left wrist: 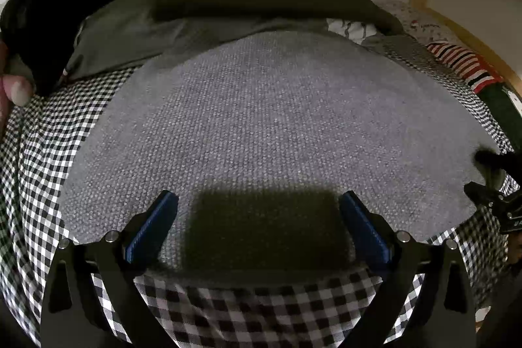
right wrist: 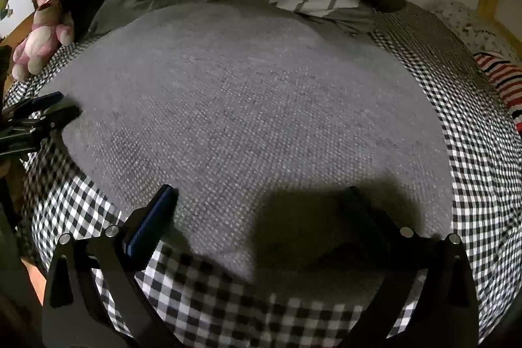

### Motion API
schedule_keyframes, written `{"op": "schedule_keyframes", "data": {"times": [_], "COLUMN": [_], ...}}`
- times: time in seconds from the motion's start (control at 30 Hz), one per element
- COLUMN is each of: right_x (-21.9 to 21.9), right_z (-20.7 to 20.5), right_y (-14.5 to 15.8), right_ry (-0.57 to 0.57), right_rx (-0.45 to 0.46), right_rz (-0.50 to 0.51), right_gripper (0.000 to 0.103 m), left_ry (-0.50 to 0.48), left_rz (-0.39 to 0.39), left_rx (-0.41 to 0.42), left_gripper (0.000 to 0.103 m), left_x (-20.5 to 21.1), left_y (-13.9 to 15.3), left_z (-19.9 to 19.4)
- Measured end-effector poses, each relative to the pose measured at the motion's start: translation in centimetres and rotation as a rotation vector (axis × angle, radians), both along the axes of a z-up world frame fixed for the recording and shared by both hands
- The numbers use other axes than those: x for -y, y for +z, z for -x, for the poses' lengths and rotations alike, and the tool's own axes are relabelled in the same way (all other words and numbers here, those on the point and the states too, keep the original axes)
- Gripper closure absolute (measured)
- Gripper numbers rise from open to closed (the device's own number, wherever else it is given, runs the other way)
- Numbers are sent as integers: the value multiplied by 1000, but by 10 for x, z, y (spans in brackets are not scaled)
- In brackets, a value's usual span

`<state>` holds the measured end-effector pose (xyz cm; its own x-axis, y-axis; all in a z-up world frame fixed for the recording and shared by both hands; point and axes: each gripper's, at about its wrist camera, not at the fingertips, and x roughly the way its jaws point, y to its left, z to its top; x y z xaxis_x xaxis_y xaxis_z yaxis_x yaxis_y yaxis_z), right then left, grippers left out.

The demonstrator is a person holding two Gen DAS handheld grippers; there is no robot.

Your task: Fold large clothes

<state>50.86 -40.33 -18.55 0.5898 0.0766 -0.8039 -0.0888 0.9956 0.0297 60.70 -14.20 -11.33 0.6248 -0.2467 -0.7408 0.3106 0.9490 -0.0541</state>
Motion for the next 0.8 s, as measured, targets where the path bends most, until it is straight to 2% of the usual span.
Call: {"op": "schedule_keyframes", "data": {"times": [0.2, 0.23, 0.4, 0.47, 0.5, 0.53, 0.6, 0.67, 0.8], "right_x": [8, 10, 13, 13, 14, 16, 18, 16, 5], "right_z": [10, 15, 34, 36, 37, 37, 40, 41, 37], "right_y": [9, 10, 22, 28, 30, 32, 33, 33, 15], "right_ry": [-31, -68, -90, -115, -122, -130, -147, -155, -152], "right_rx": [2, -1, 21, 43, 50, 55, 73, 108, 90], "right_rz": [-12, 21, 18, 18, -4, -39, -87, -79, 2], "right_gripper": [4, 4, 3, 3, 3, 3, 3, 3, 3], "left_ry": [7, 17, 63, 104, 116, 132, 147, 158, 137], "left_rz": [15, 15, 21, 49, 82, 154, 368, 524, 716], "left_rx": [-17, -23, -54, -83, -99, -130, -213, -268, -229], "left_gripper": [5, 5, 5, 5, 5, 5, 5, 5, 5], "left_x": [-7, -10, -24, -35, -41, -49, -64, -67, -53], "left_y": [2, 5, 14, 15, 14, 14, 9, 5, 12], "left_z": [5, 8, 26, 34, 36, 39, 41, 40, 36]}}
